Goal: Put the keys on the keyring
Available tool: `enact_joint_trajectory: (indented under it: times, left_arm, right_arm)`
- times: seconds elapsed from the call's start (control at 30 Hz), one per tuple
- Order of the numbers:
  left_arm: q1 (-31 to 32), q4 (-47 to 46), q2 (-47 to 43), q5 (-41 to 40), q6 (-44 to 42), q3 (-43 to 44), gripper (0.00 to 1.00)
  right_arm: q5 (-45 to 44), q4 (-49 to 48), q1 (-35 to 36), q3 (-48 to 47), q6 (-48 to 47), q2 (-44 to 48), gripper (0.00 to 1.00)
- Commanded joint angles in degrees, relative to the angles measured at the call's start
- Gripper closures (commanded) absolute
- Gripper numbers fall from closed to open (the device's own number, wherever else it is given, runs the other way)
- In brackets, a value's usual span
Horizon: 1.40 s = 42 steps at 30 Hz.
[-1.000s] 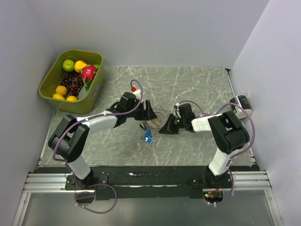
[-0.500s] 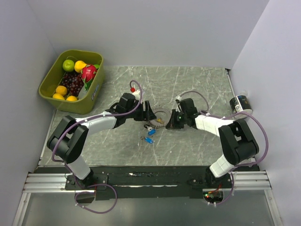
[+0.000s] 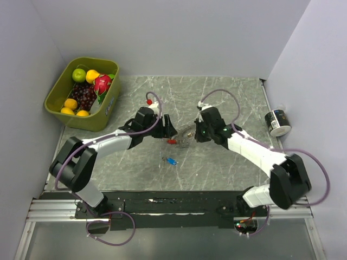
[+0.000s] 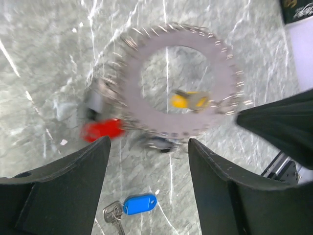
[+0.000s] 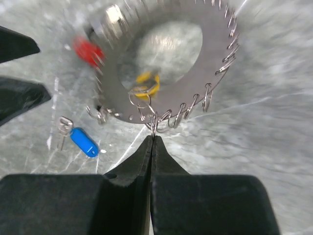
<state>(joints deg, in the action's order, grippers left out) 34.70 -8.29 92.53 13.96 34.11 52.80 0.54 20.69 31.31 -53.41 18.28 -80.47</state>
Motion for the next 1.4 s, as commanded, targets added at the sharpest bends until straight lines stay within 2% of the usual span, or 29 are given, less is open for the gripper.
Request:
enact_joint_trajectory:
  times: [0.0, 0.27, 0.37, 0.57, 0.87, 0.93, 1.1, 1.17, 1.23, 1.37]
  left_arm:
    - [0.19, -2.07, -5.78, -3.50, -0.89, -1.64, 0.30]
    - [0.19, -6.03, -9.82, -3.15, -0.88, -5.16, 0.29]
    - [0.19, -6.29, -10.00, -2.88, -0.88, -5.42, 0.29]
    - [0.19, -7.00, -10.71, -2.88, -0.89, -6.13, 0.29]
    - [0.11, -10.50, -13.25, -0.25, -2.90, -7.97, 0.28]
    - [0.19, -11.48, -14.39, 0.98, -3.87, -8.58, 0.28]
    - [0.19, -15.69, -15.01, 5.46, -4.93, -9.03, 0.28]
    - [0.11, -17.54, -13.87, 10.63, -5.63, -8.50, 0.28]
    - [0.19, -22.97, -13.43, 15.90, -4.84, -9.64, 0.28]
    - [0.19, -32.92, -14.92, 19.96, -3.34, -13.06, 0.27]
  right_arm:
    - [-1.34, -2.83, -0.46, -1.54, -5.69, 9.60, 1.00]
    - [0.86, -7.68, -1.60, 2.69, -11.69, 16.39, 1.00]
    - [9.10, -9.70, -2.39, 4.27, -17.30, 16.04, 1.00]
    - [15.54, -11.72, -2.39, 5.24, -20.57, 14.90, 1.00]
    - [22.83, -19.71, -2.39, 12.70, -24.60, 24.73, 1.00]
    - [26.16, -20.51, -2.39, 14.03, -25.75, 26.49, 1.00]
    - [27.41, -22.97, -2.57, 16.32, -27.25, 28.70, 1.00]
    - [30.03, -23.32, -2.57, 16.49, -27.77, 28.61, 1.00]
    - [31.36, -23.24, -2.57, 16.23, -27.95, 28.35, 1.00]
    - [31.37, -21.83, -2.66, 15.61, -28.92, 28.52, 1.00]
